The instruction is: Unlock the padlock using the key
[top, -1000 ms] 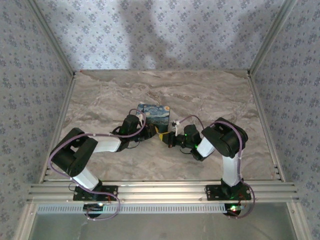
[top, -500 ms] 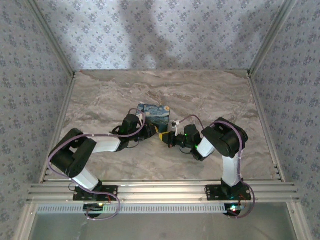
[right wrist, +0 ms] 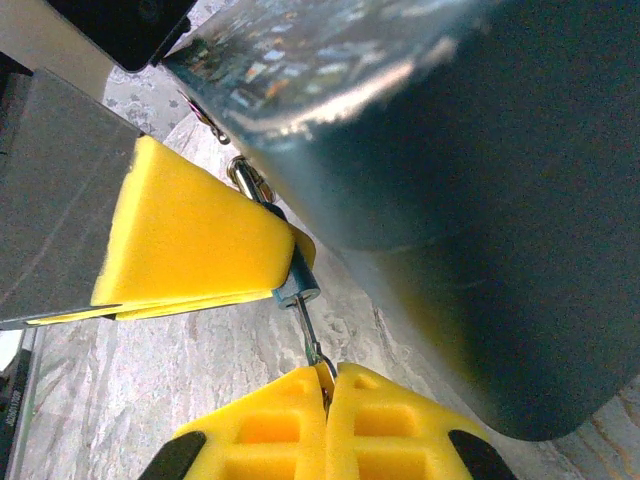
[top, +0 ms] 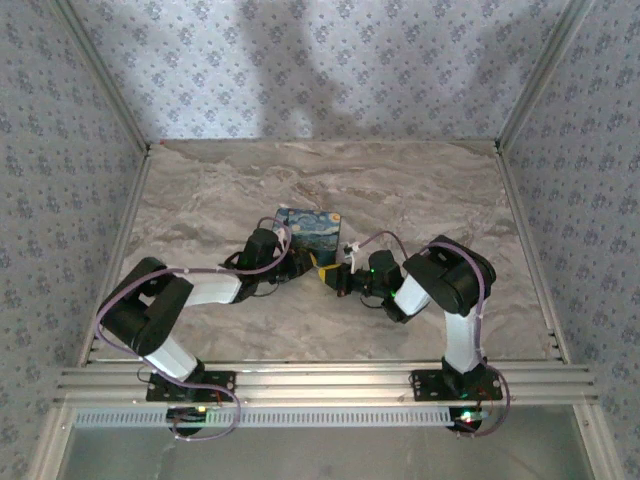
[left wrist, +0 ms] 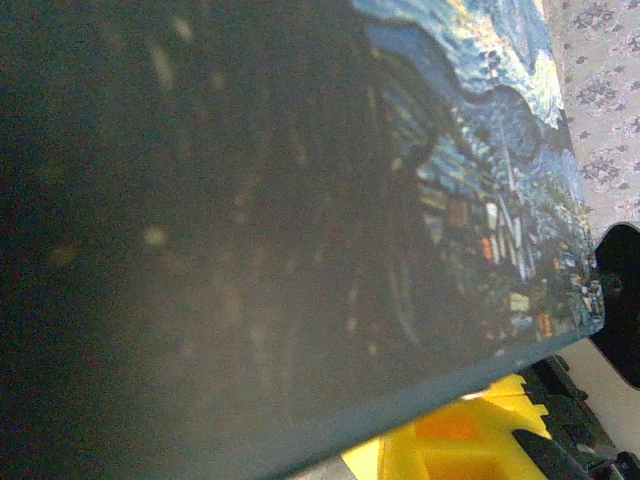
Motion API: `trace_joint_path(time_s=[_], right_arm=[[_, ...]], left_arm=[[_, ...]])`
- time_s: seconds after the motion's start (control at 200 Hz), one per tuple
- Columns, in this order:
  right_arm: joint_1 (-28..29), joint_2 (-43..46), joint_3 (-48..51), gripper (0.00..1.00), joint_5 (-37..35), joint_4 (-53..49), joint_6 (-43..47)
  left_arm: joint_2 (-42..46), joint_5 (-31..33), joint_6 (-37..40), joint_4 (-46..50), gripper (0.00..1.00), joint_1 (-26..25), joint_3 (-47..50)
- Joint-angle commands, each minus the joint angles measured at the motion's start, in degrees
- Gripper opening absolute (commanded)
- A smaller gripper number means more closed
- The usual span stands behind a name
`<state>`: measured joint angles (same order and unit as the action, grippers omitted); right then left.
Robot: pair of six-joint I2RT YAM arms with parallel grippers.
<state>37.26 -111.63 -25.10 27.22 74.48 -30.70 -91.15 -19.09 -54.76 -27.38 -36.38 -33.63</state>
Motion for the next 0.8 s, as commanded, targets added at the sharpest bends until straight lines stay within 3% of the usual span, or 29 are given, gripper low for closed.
trace_joint_path(time_s=[0.0, 0.305, 0.794], right_arm=[[1.4, 2.2, -0.2, 0.0, 2.2, 4.7, 2.8], [1.5, 4.3, -0.1, 0.0, 1.2, 2.0, 8.5], [0.8, 3.1, -0.5, 0.0, 0.8, 2.0, 9.8]], left_arm=[[1.9, -4.4, -0.9, -1.4, 0.21, -0.9, -1.9], [2.1, -5.1, -1.3, -0.2, 0.21, -1.0, -2.6], [2.1, -5.1, -1.6, 0.4, 0.21, -1.6, -3.2]])
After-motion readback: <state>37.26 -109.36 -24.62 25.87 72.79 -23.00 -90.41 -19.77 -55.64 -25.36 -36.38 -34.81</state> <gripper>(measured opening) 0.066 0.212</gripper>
